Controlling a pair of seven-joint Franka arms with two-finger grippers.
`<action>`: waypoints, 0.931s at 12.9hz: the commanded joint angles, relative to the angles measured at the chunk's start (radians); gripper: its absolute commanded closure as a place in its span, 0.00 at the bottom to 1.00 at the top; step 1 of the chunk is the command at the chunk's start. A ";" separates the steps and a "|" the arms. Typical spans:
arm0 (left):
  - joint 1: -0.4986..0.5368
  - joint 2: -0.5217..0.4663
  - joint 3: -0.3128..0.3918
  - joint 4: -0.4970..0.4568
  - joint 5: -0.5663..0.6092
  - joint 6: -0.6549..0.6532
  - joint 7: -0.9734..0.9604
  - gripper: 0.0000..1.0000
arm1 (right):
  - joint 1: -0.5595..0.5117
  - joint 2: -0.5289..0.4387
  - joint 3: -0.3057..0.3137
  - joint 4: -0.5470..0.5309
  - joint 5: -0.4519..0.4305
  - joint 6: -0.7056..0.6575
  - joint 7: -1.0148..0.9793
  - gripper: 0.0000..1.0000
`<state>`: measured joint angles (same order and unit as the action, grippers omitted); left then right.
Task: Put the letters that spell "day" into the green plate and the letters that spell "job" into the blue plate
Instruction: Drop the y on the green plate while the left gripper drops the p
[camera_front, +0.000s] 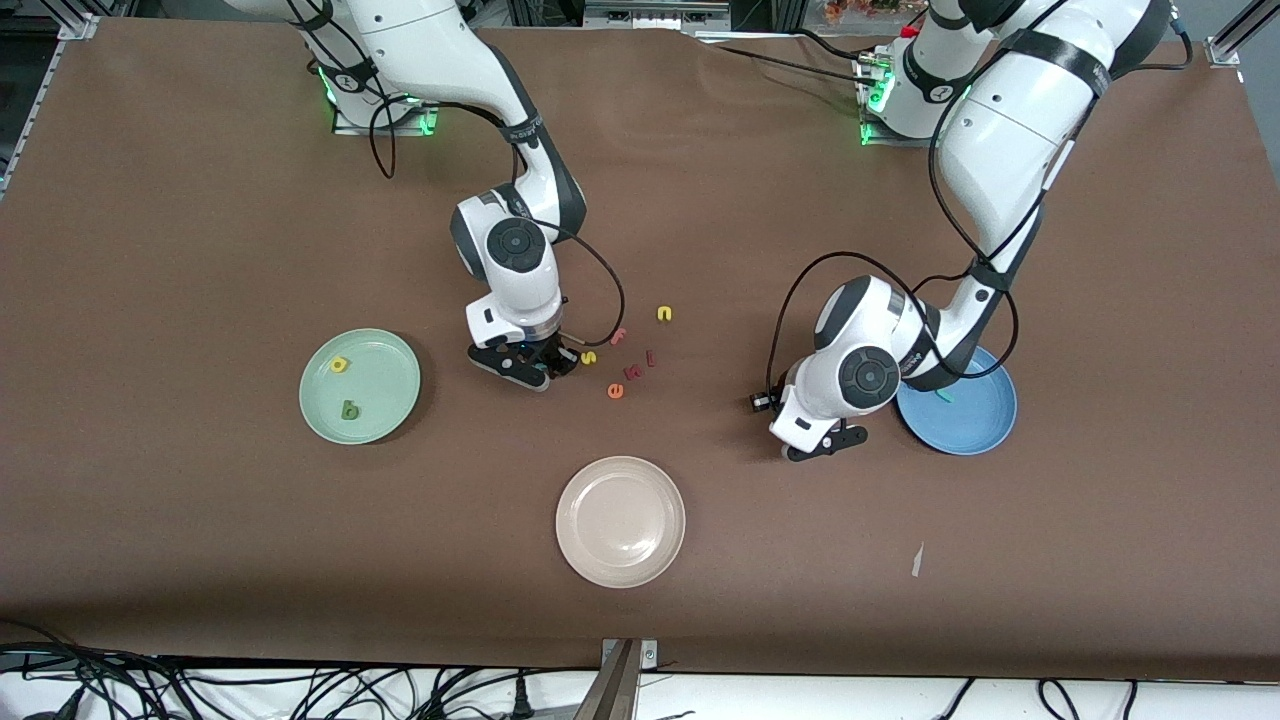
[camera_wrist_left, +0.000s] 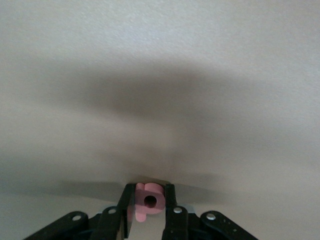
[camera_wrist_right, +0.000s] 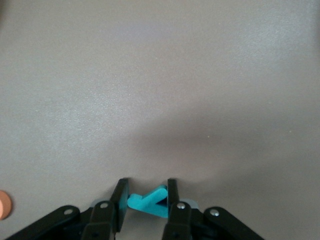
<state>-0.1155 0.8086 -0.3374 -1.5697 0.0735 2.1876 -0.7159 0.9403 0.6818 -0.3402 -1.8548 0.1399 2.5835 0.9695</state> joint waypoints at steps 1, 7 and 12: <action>0.022 -0.041 0.008 0.016 0.022 -0.090 0.064 0.81 | 0.012 0.021 -0.008 0.003 -0.003 0.003 0.003 0.75; 0.175 -0.134 0.008 0.017 0.031 -0.304 0.470 0.80 | 0.012 0.021 -0.006 0.002 -0.003 0.003 0.003 1.00; 0.292 -0.127 0.003 0.002 0.097 -0.383 0.740 0.79 | 0.012 0.013 -0.006 0.003 -0.006 0.001 -0.006 1.00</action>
<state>0.1218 0.6936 -0.3243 -1.5490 0.1428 1.8536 -0.0965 0.9418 0.6821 -0.3415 -1.8547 0.1397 2.5835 0.9680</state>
